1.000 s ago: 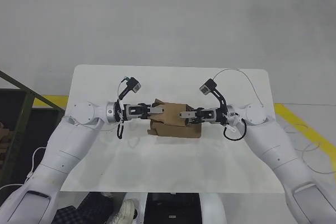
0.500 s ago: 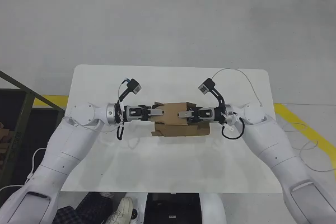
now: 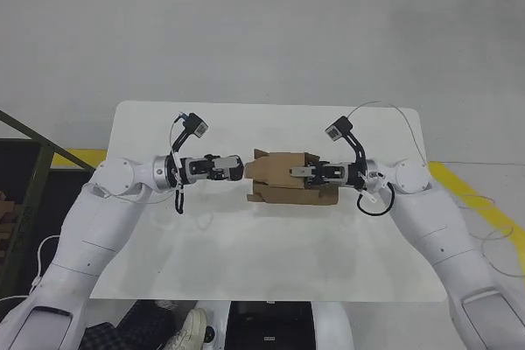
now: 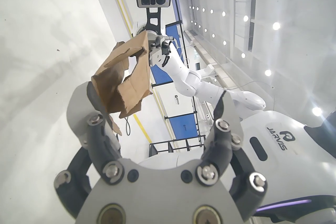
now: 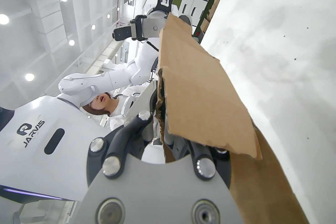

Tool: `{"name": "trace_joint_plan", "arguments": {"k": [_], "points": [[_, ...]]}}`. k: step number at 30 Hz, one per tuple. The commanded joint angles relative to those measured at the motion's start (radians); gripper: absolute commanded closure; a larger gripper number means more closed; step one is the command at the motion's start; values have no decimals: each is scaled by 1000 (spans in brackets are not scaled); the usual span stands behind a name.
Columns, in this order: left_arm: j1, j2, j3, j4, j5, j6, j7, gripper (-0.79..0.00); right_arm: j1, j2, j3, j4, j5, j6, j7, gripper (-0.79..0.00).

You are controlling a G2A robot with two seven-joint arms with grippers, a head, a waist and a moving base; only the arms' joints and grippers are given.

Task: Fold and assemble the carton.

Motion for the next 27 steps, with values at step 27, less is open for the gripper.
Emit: {"name": "trace_joint_plan", "arguments": {"k": [27], "points": [[136, 17, -25, -159, -59, 83, -119, -785, -35, 7, 60, -64, -149, 29, -210, 0]]}}
